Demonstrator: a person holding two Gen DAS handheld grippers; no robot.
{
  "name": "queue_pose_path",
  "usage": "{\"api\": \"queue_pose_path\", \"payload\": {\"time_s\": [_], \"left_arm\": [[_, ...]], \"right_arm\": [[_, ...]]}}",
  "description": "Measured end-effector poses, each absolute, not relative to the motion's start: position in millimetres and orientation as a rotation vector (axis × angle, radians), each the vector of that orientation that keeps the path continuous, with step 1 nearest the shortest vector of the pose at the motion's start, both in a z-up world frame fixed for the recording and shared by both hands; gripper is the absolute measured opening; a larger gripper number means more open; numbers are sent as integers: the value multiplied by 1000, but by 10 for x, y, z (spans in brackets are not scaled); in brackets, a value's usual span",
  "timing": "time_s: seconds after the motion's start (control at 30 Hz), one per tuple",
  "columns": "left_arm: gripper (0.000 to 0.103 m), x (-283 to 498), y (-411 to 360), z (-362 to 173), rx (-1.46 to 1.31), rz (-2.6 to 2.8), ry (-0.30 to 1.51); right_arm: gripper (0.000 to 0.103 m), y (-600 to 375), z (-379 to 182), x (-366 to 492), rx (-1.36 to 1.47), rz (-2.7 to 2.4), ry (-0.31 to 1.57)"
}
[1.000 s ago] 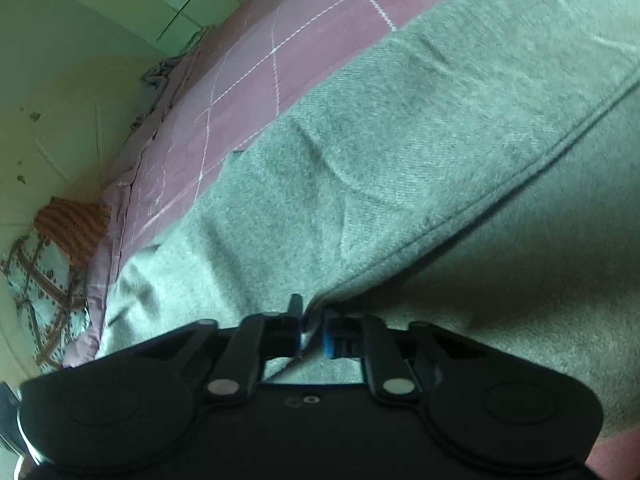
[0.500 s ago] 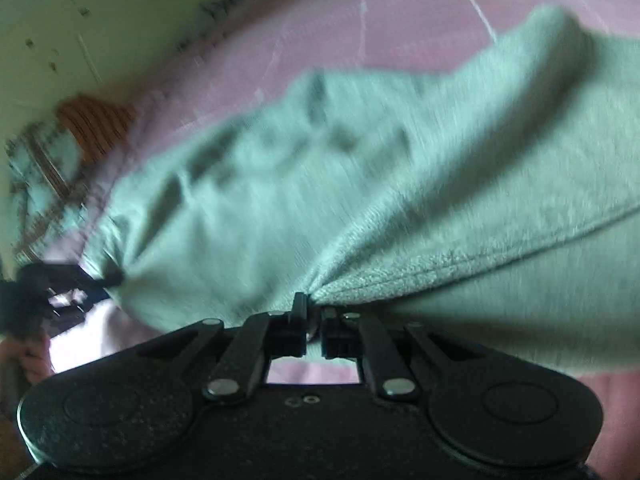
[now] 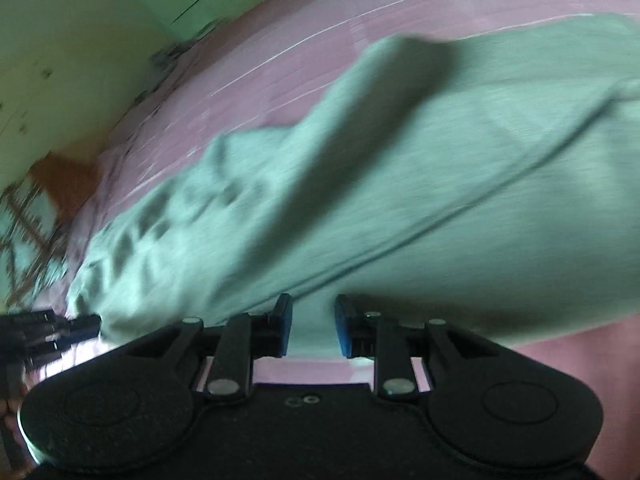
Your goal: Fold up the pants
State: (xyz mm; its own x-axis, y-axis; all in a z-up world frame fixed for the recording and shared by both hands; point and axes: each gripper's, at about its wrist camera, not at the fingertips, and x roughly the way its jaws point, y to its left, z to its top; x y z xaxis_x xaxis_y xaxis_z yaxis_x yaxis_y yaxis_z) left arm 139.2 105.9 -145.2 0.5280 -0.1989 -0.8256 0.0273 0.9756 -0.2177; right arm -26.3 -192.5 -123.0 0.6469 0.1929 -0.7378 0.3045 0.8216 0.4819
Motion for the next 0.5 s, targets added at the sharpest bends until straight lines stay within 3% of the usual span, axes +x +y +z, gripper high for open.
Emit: {"api": "queue_pose_path", "payload": {"time_s": [0.07, 0.17, 0.27, 0.5], "left_arm": [[54, 1340, 791, -1453, -100, -143, 992], [61, 1311, 569, -1588, -38, -147, 1029], [61, 1283, 457, -1708, 53, -135, 1011], [61, 1389, 525, -1711, -15, -133, 1048]], "right_arm": [[25, -2110, -1215, -345, 620, -119, 864], [22, -2407, -1259, -435, 643, -188, 847], [22, -2660, -1313, -471, 696, -245, 815], [22, -3113, -1497, -317, 862, -327, 699]]}}
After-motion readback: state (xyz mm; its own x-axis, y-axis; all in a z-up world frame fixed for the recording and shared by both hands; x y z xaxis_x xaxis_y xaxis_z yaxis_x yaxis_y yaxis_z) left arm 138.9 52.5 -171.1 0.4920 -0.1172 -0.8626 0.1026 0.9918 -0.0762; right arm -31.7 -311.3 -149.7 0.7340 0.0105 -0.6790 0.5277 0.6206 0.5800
